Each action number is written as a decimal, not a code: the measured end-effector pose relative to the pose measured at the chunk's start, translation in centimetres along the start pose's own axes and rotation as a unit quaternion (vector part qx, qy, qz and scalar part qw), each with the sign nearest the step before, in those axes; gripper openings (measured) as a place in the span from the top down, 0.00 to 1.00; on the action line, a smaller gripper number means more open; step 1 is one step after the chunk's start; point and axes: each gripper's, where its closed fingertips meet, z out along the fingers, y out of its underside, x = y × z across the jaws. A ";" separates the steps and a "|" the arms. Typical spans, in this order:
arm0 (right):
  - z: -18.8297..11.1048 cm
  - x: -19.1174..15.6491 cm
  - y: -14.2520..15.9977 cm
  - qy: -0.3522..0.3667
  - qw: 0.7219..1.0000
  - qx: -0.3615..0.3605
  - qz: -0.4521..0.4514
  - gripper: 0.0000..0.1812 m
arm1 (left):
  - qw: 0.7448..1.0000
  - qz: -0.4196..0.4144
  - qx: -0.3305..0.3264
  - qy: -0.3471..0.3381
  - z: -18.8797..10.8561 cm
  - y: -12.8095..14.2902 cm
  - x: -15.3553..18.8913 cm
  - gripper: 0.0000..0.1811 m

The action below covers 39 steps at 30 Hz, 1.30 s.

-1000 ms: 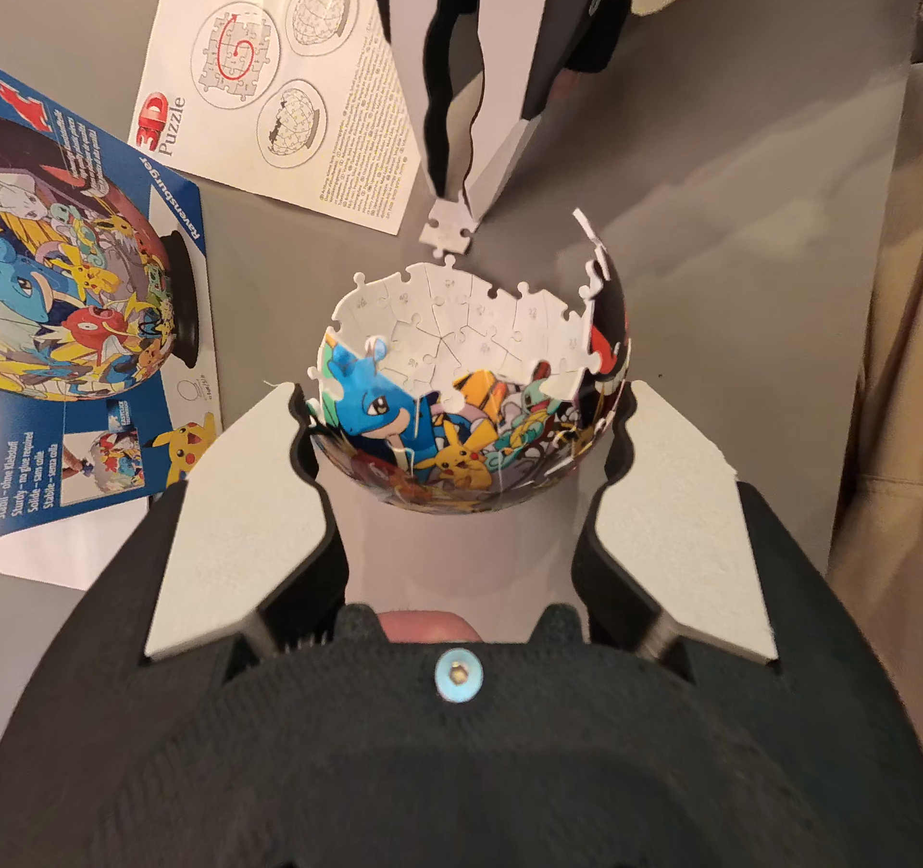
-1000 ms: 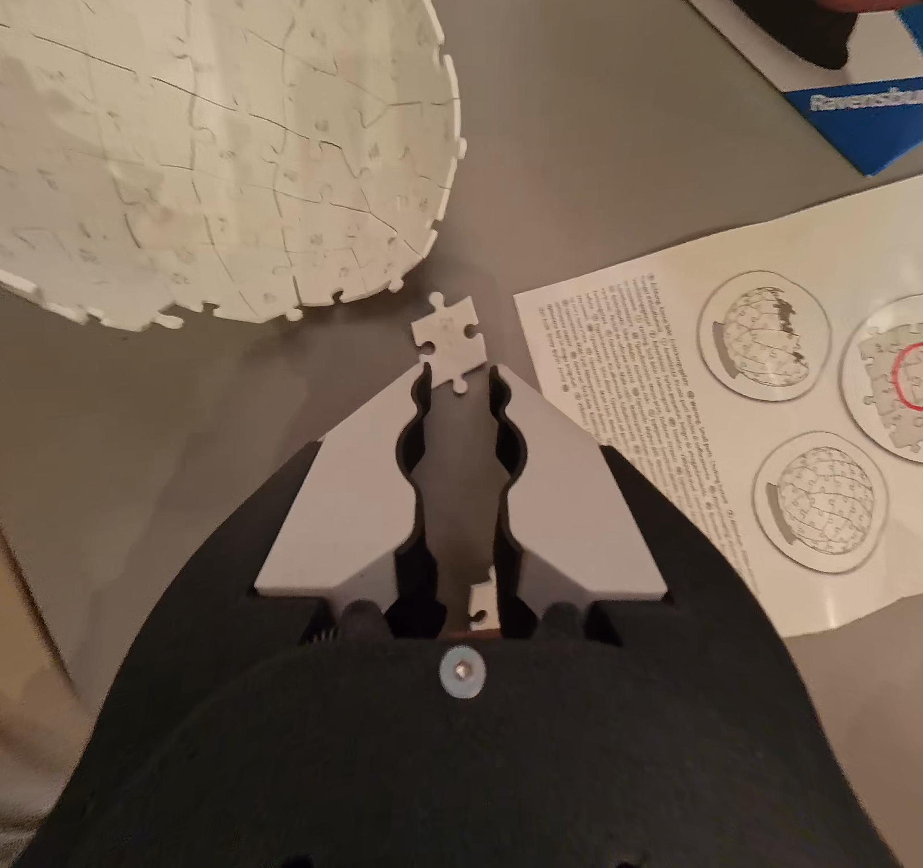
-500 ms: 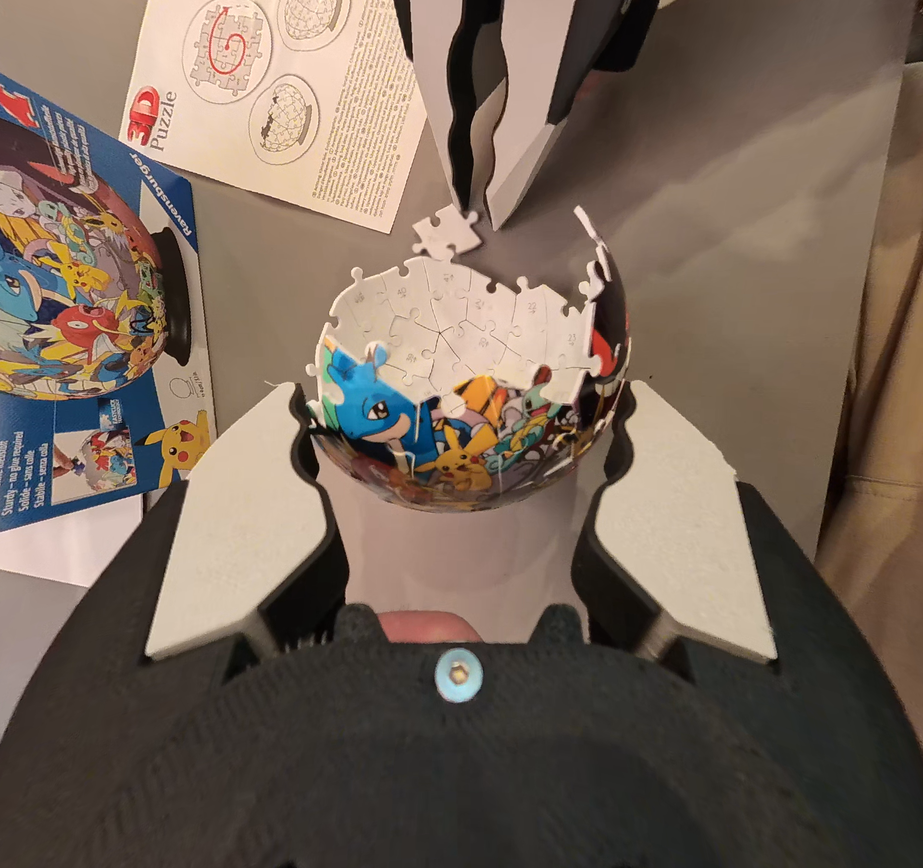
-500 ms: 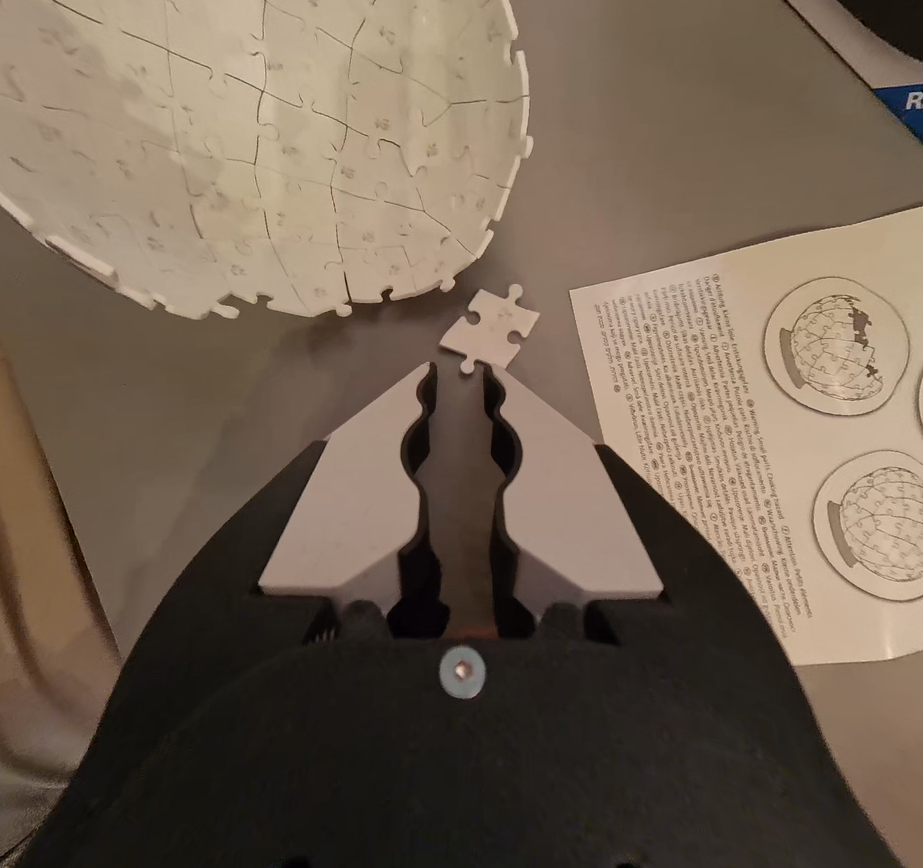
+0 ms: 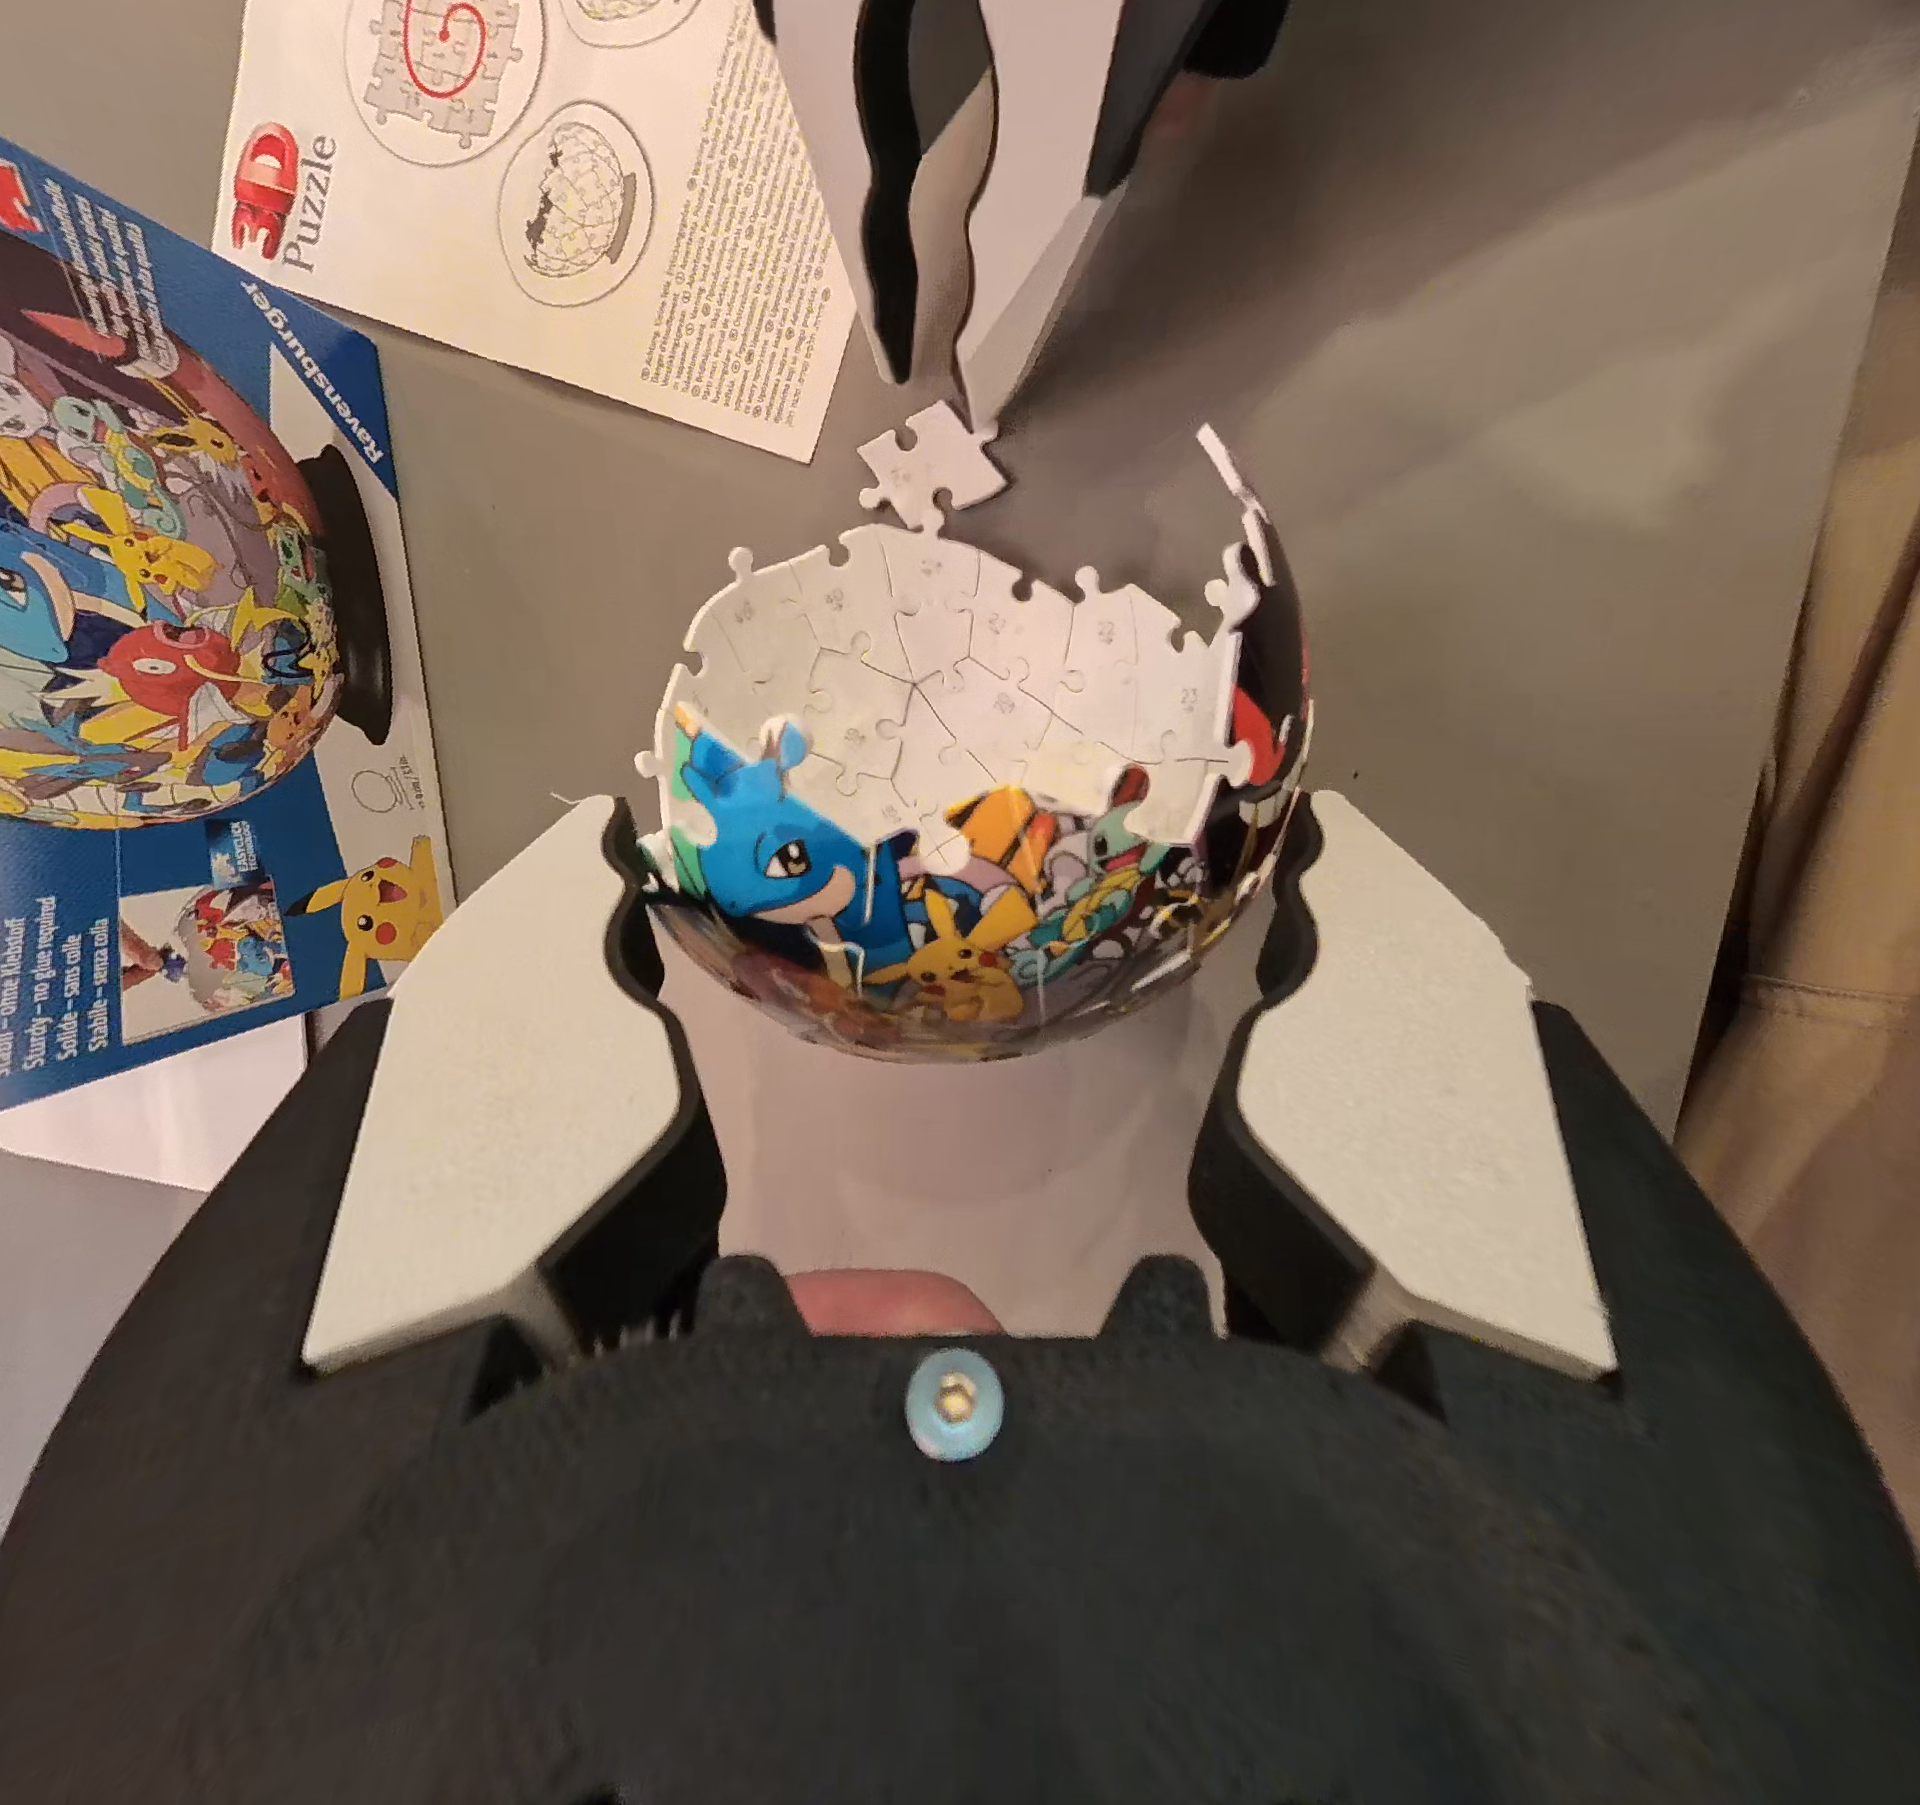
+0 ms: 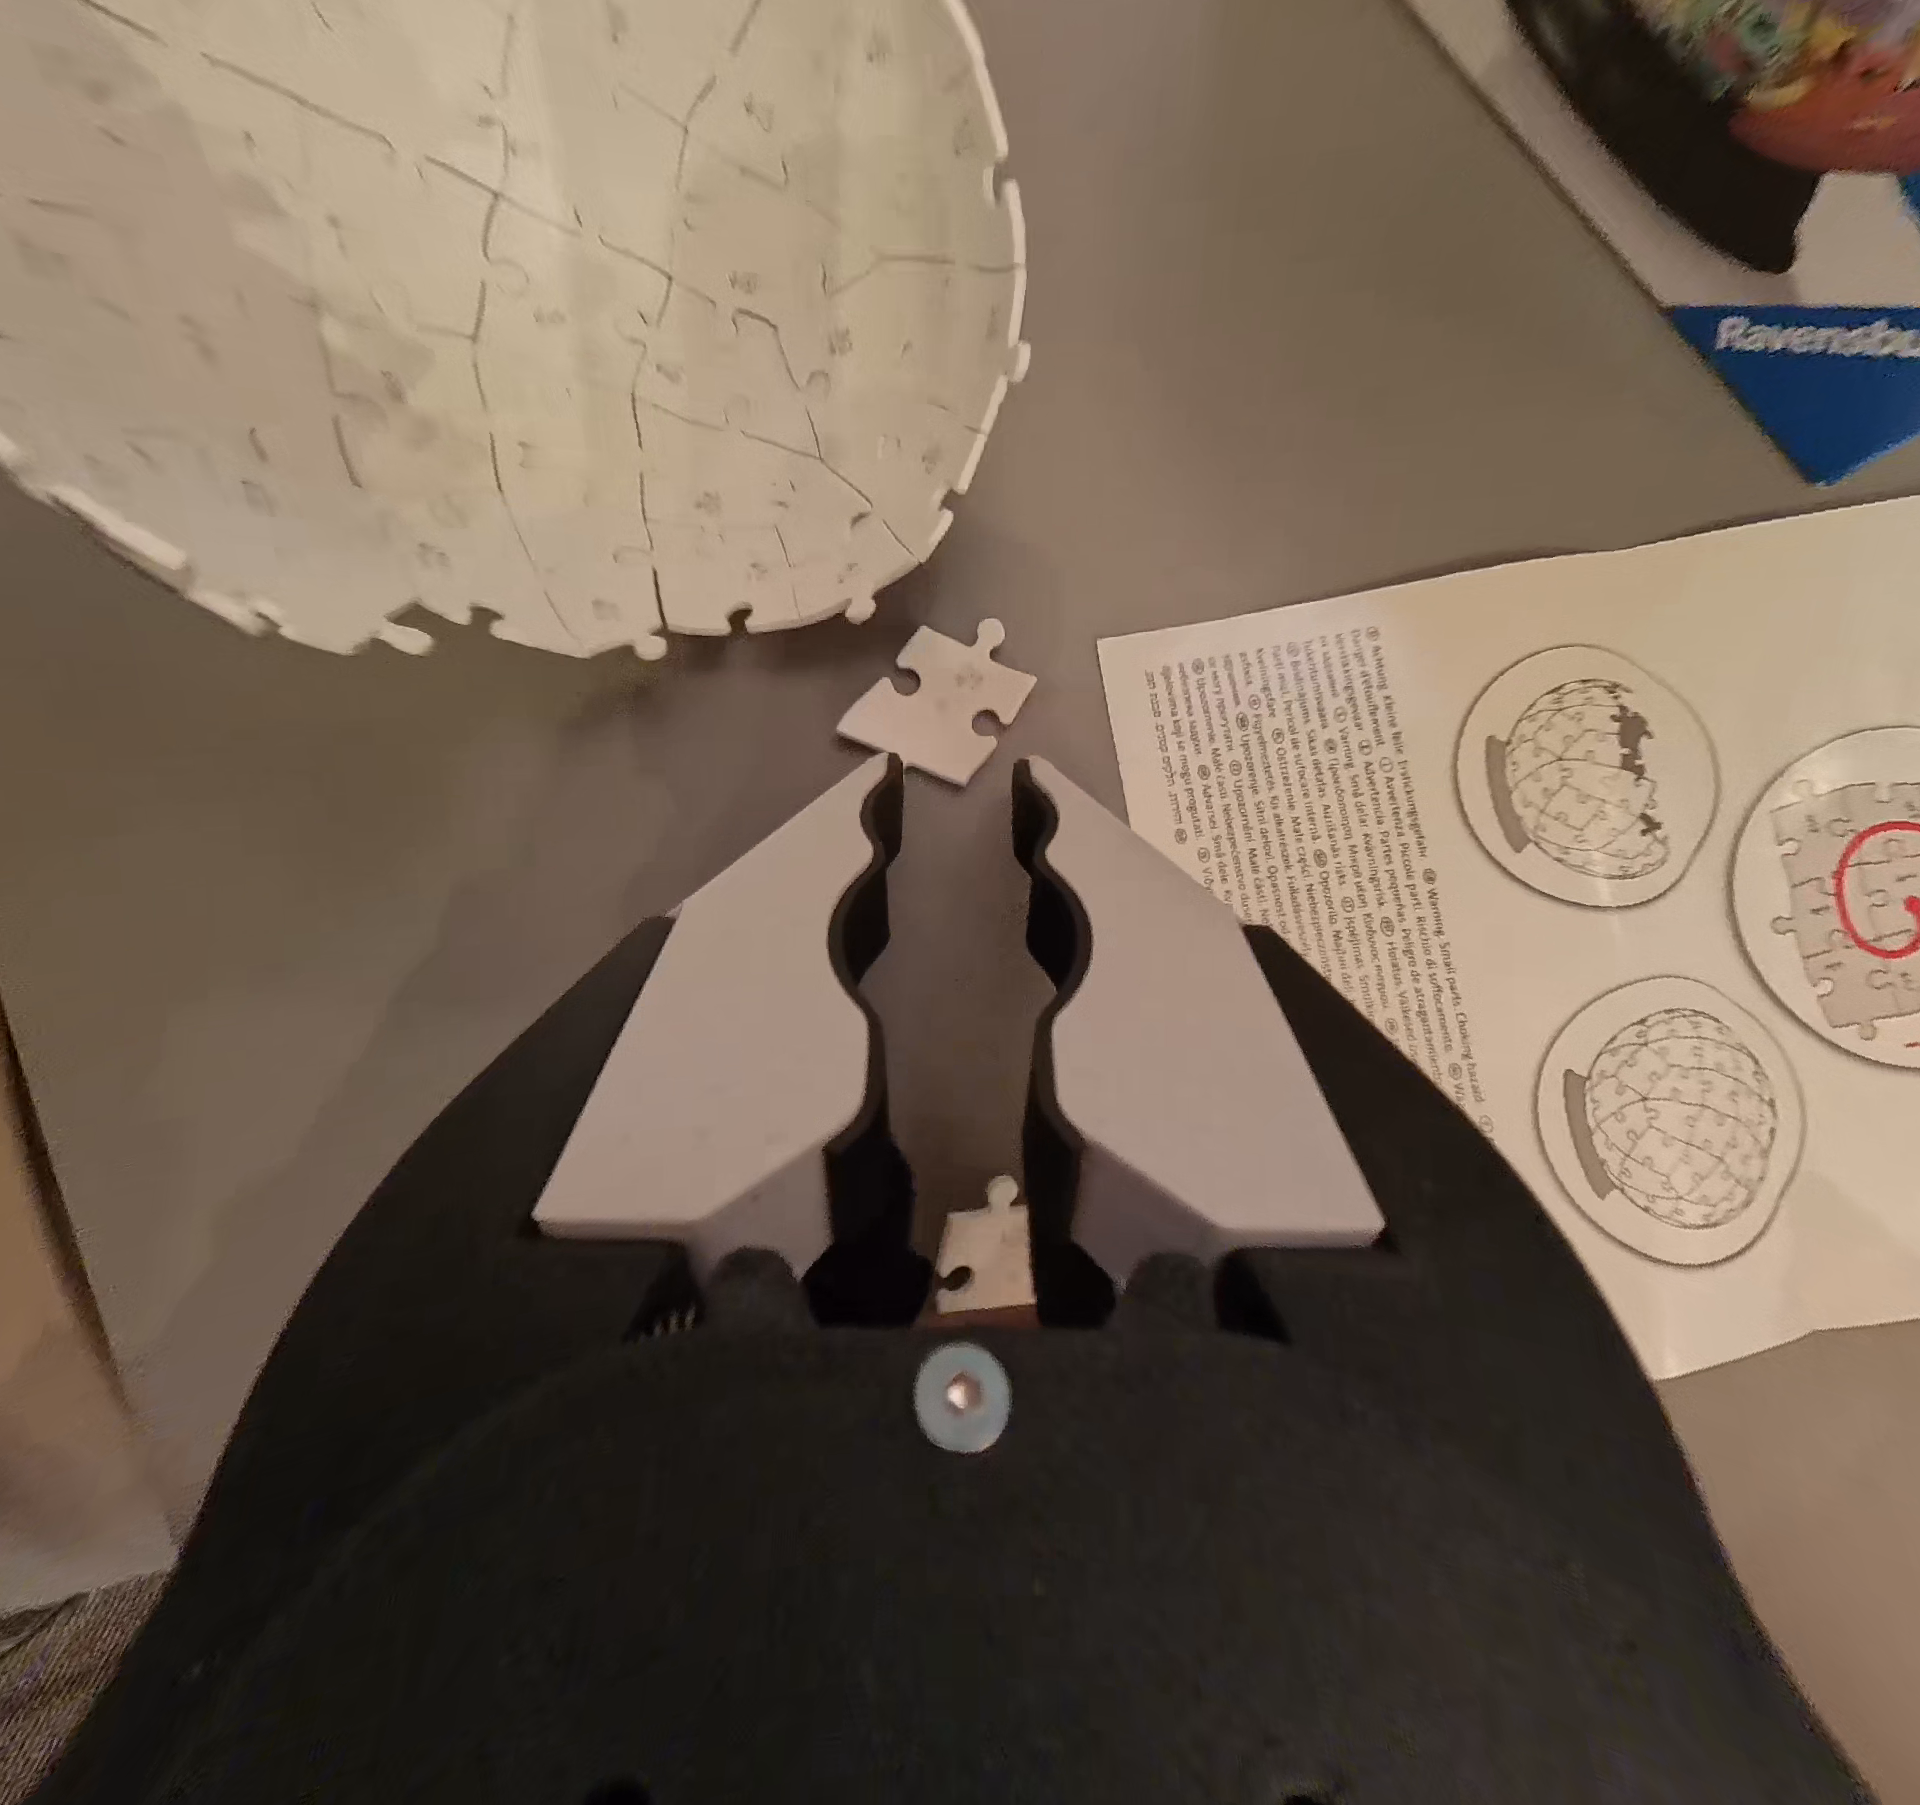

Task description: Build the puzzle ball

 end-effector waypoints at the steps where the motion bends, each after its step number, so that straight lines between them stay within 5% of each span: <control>1: 0.2 0.0 0.1 -0.005 1.000 -0.005 0.002 0.89 | 1.000 -0.002 -0.003 0.001 0.0 0.0 0.0 0.37; 26: 0.9 -2.8 -0.5 -0.024 1.000 -0.008 0.005 0.92 | 0.999 -0.015 -0.033 0.003 0.0 0.3 0.3 0.38; 39: -0.1 -1.5 -3.7 -0.039 0.998 0.046 -0.035 0.97 | 0.998 -0.018 -0.052 0.006 -0.3 0.5 0.3 0.38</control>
